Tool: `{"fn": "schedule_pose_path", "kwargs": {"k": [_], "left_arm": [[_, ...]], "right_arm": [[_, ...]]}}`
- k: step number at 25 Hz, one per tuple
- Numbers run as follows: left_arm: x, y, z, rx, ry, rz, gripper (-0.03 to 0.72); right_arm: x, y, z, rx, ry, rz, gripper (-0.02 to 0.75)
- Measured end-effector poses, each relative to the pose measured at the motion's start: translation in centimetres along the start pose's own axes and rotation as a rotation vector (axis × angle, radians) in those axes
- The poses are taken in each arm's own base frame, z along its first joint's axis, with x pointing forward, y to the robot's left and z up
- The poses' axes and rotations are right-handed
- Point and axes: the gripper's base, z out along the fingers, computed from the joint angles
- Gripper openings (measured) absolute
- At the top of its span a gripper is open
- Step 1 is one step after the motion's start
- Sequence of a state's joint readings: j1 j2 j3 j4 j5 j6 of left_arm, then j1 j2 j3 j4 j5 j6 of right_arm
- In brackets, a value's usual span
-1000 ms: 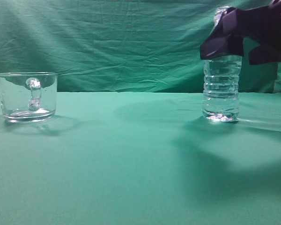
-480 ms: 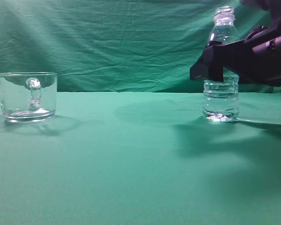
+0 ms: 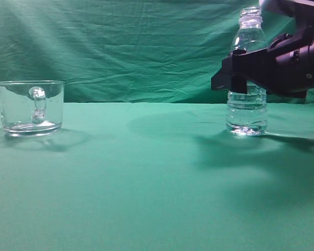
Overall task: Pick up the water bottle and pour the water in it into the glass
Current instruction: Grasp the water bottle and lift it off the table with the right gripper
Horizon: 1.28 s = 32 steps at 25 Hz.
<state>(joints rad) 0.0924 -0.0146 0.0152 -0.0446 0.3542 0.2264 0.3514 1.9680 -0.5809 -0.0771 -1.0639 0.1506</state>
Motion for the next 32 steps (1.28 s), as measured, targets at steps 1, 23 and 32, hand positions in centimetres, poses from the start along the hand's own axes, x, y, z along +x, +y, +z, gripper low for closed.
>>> {"fn": "schedule_pose_path", "kwargs": {"k": [1, 23, 32], "left_arm": [[0.0, 0.0, 0.0, 0.0, 0.0, 0.0, 0.0], [0.0, 0.0, 0.0, 0.0, 0.0, 0.0, 0.0], [0.0, 0.0, 0.0, 0.0, 0.0, 0.0, 0.0]], "right_arm": [[-0.04, 0.01, 0.0, -0.001, -0.005, 0.0, 0.572], [-0.37, 0.0, -0.01, 0.0, -0.041, -0.014, 0.452], [-0.36, 0.0, -0.01, 0.001, -0.039, -0.024, 0.426]]}}
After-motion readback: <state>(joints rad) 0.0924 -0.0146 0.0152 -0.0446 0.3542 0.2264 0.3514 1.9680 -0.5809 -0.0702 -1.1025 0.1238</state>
